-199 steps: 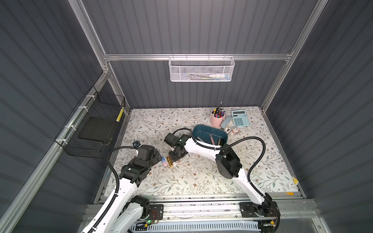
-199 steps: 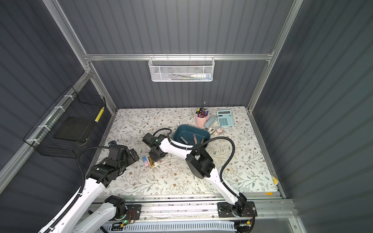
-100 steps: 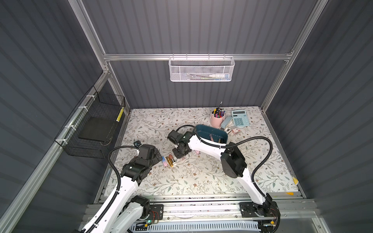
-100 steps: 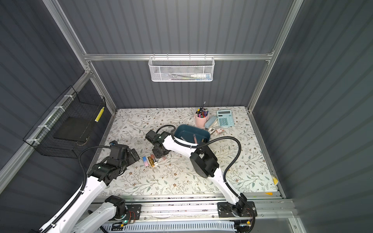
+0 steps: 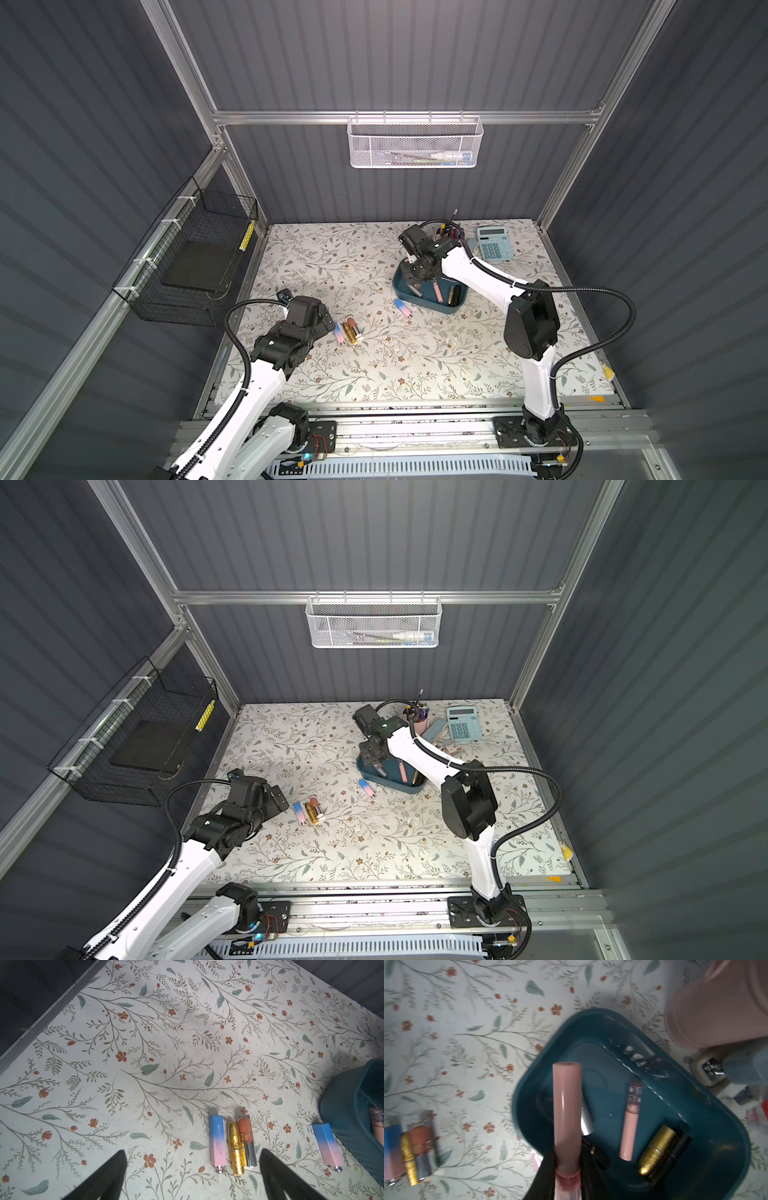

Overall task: Put the lipstick into the storage box
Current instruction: Place the lipstick in the storage box.

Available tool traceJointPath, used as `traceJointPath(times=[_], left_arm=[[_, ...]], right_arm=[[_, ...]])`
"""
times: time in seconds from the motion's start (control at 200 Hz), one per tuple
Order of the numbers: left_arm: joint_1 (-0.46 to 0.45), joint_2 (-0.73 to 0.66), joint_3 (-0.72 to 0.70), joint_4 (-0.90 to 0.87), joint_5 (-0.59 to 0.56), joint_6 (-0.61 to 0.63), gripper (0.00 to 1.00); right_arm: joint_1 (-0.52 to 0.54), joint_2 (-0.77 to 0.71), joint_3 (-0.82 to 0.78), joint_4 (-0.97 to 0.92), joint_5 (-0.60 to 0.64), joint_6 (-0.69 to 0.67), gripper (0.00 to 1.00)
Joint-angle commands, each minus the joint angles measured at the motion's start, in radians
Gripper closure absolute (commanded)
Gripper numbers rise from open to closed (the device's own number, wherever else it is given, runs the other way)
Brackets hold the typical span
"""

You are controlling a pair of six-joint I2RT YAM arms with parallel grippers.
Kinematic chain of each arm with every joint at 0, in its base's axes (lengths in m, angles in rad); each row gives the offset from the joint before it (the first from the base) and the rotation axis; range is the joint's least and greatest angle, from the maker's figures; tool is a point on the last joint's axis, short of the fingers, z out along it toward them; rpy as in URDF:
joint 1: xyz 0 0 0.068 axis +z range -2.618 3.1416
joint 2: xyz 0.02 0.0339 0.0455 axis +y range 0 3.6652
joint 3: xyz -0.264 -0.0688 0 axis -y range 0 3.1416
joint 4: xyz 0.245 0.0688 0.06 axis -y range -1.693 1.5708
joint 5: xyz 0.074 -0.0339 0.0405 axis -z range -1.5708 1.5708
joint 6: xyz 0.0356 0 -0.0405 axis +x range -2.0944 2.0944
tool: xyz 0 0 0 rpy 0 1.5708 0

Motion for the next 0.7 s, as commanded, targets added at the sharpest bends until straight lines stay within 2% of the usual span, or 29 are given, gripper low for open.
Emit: traceJointPath(times=[0.0, 0.27, 0.515, 0.696], left_arm=[[-0.003, 0.01, 0.01, 0.011, -0.001, 0.004, 0.0], [-0.003, 0.036, 0.016, 0.027, 0.006, 0.003, 0.0], [-0.003, 0.056, 0.018, 0.036, 0.01, 0.006, 0.0], [-0.002, 0.065, 0.018, 0.038, 0.01, 0.005, 0.0]], right_arm=[[-0.04, -0.007, -0.053, 0.017, 0.014, 0.002, 0.82], [-0.134, -0.005, -0.17, 0.071, 0.007, 0.02, 0.82], [-0.165, 0.02, -0.231, 0.108, 0.016, 0.03, 0.82], [-0.169, 0.025, -0.236, 0.112, 0.053, 0.012, 0.73]])
